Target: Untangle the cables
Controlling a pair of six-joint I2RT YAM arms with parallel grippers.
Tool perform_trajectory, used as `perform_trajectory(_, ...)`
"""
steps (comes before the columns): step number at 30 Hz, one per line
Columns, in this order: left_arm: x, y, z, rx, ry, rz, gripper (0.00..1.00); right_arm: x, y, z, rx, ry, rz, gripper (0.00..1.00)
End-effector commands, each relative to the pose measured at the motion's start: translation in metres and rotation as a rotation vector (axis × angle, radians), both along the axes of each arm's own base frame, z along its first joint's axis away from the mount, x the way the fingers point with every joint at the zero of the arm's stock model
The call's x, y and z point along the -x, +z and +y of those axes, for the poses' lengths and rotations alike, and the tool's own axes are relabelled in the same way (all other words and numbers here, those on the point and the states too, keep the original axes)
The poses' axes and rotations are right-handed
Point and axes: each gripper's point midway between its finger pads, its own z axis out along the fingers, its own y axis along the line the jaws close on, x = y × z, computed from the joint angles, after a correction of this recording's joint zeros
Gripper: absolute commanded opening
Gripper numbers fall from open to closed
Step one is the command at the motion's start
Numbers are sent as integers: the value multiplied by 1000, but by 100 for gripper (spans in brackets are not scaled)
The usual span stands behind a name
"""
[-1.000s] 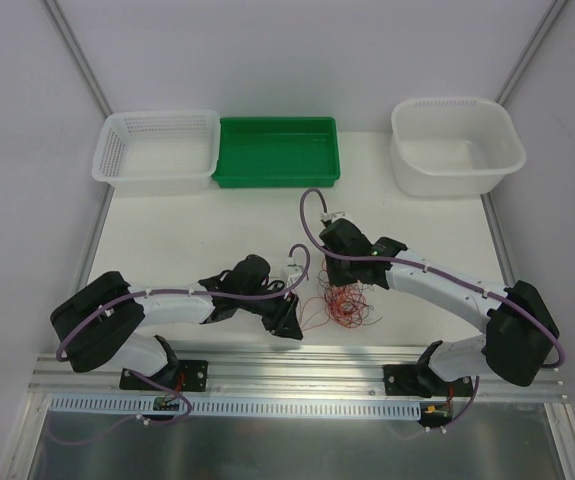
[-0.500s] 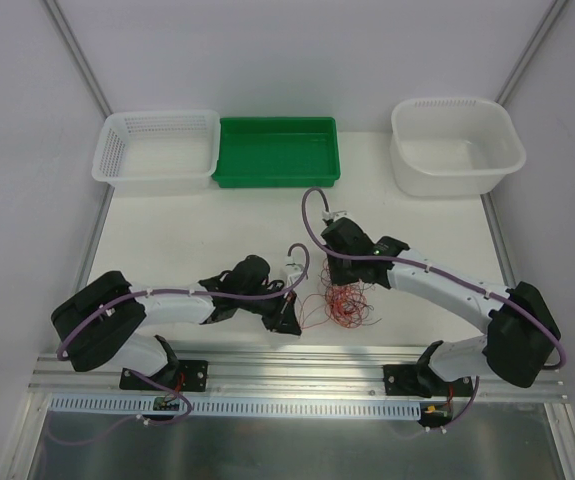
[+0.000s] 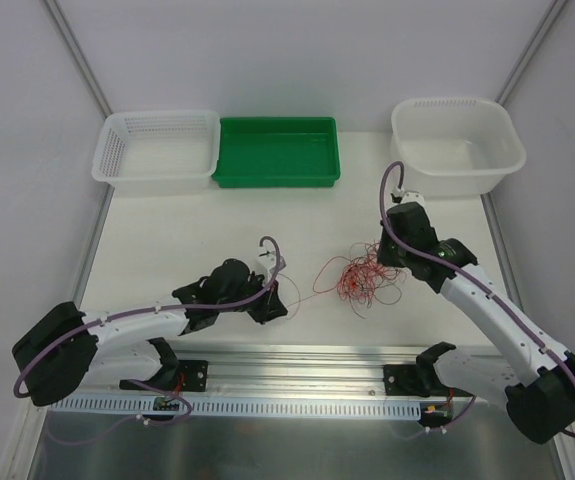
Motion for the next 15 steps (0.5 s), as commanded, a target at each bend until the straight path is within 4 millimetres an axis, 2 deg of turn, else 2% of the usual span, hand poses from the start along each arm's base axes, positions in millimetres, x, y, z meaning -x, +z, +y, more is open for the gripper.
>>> perform_trajectory(1,-21,-6,27,-60,156,-37,0,3,8,-34,18,-102,-33,1)
perform_trajectory(2,-30,3,34,-42,231,-53,0,3,17,-39,-2,-122,-64,1)
perform_trajectory(4,-43,4,58,-52,352,-48,0,2,28,-54,-10,-175,-97,1)
perform_trajectory(6,-70,29,85,5,527,-74,0,2,37,-65,-11,-212,-129,1)
perform_trajectory(7,-73,39,99,15,579,-68,0,3,37,-67,-6,-213,-129,1)
perform_trajectory(8,-83,64,104,50,613,-103,0,3,36,-68,-4,-213,-125,1)
perform_trajectory(10,-93,91,119,60,664,-140,0,5,24,-67,5,-207,-84,1)
perform_trajectory(11,-96,120,123,64,667,-177,0,6,17,-65,1,-211,-66,1)
perform_trajectory(13,-102,146,126,57,675,-204,0,9,-5,-63,4,-210,-15,1)
perform_trajectory(14,-104,174,126,71,665,-240,0,11,-13,-63,-6,-222,0,1)
perform_trajectory(15,-105,185,124,79,656,-251,0,10,-19,-62,-10,-226,5,1)
